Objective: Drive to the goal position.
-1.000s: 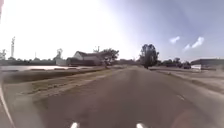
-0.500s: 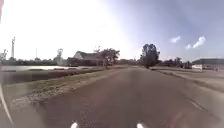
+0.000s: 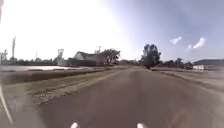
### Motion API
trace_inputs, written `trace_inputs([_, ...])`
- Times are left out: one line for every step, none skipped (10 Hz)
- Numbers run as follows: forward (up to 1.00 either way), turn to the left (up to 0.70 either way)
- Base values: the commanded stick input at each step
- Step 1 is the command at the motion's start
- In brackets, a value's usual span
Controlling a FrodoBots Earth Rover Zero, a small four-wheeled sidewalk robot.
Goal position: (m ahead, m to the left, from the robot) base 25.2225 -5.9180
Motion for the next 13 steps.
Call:
trace_inputs([0.7,0.0])
trace_inputs([0.7,-0.15])
trace_inputs([0.7,-0.35])
trace_inputs([0.7,-0.35])
trace_inputs([0.7,-0.35])
trace_inputs([0.7,-0.35])
trace_inputs([0.7,-0.35])
trace_inputs([0.7,-0.35])
trace_inputs([0.7,-0.3])
trace_inputs([0.7,-0.12])
trace_inputs([0.7,0.0])
trace_inputs([0.7,0.0])
trace_inputs([0.7,0.0])
